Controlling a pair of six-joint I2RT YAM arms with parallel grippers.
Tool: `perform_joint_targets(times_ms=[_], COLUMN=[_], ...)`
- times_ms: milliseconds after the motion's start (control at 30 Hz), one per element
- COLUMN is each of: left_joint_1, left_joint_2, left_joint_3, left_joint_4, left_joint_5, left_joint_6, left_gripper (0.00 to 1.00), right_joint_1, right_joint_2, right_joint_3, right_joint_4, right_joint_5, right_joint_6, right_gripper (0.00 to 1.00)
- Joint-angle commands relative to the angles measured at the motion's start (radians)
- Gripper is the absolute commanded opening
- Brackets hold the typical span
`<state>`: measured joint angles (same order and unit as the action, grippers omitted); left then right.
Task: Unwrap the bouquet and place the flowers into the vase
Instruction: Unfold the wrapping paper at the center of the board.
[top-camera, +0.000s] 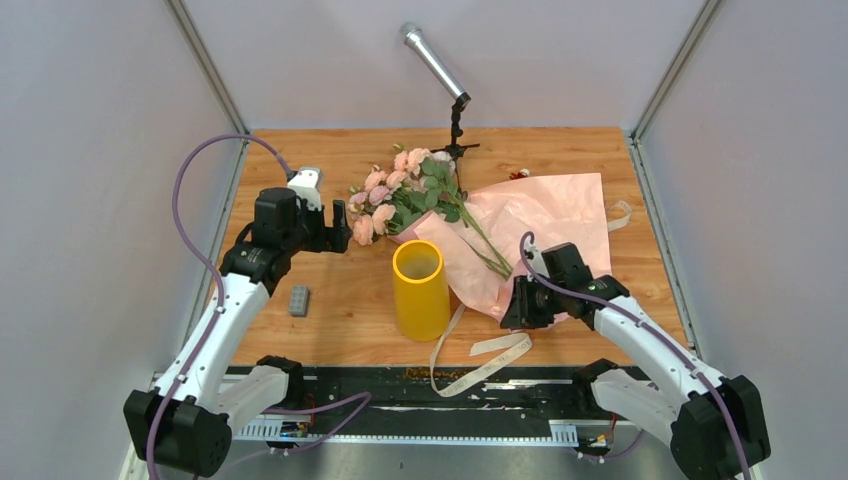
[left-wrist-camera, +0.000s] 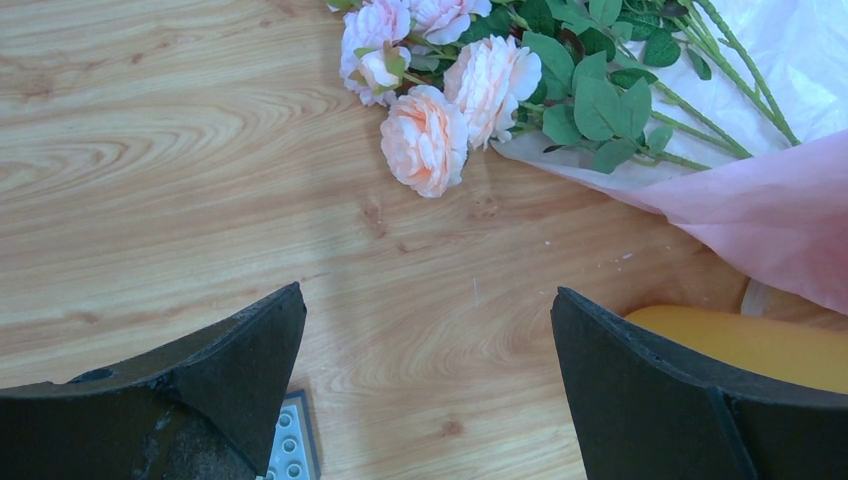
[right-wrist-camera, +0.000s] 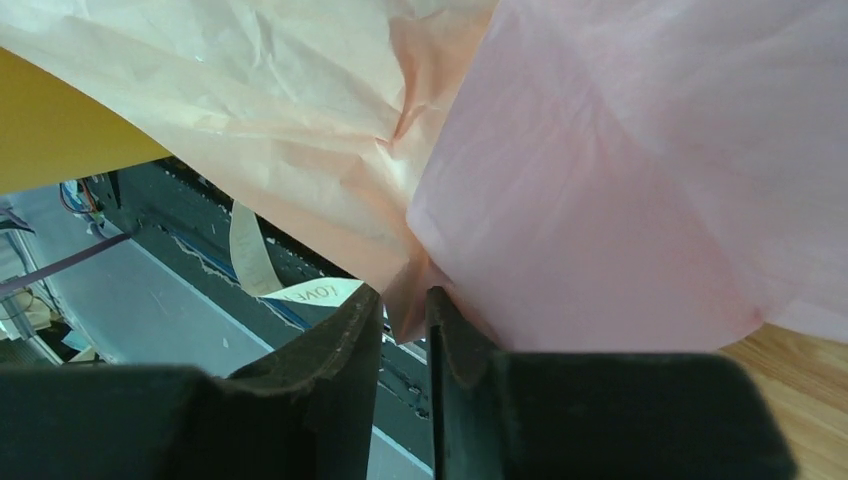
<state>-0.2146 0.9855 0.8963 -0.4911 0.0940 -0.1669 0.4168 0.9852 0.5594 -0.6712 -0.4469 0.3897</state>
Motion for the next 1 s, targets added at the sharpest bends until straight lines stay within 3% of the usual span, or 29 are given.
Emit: perform_joint_targets(times_ms=[0, 200, 400, 533, 767, 967], left_joint_1=[0.006, 0.005, 0.006, 0.006, 0.006, 0.006], left_joint_2=[0.01, 0.029, 0.043, 0.045, 0.05, 0.047], left_joint_3=[0.004, 0.003, 0.004, 0.003, 0.001, 0.0], left_joint_4=[0.016, 0.016, 0.015, 0.015, 0.017, 0.018], left_joint_5=[-0.011, -0.013, -0.012, -0.017, 0.003, 0.004], left_joint_6=[0.024, 0.024, 0.024, 0.024, 0.02, 0.02], left_gripper=[1.0, 1.0, 1.0, 1.0, 1.0, 1.0], right_joint_1=[0.007, 0.008, 0.004, -0.011, -0.032, -0.009], right_joint_2=[-0.052, -0.062, -0.01, 0.061, 0.318, 0.478], right_joint_3=[0.1, 0.277, 0.454, 0.514, 0.601, 0.597], right_joint_4=[-0.083, -0.194, -0.211, -0.096, 0.113, 0.201], right_joint_5=[0.009, 0.054, 0.269, 0.367, 0.31, 0.135], right_joint_6=[0.0, -0.022, -0.054, -0.063, -0.087, -0.051], right_gripper=[0.3, 0.51, 0.53, 0.53, 0.52, 0.48])
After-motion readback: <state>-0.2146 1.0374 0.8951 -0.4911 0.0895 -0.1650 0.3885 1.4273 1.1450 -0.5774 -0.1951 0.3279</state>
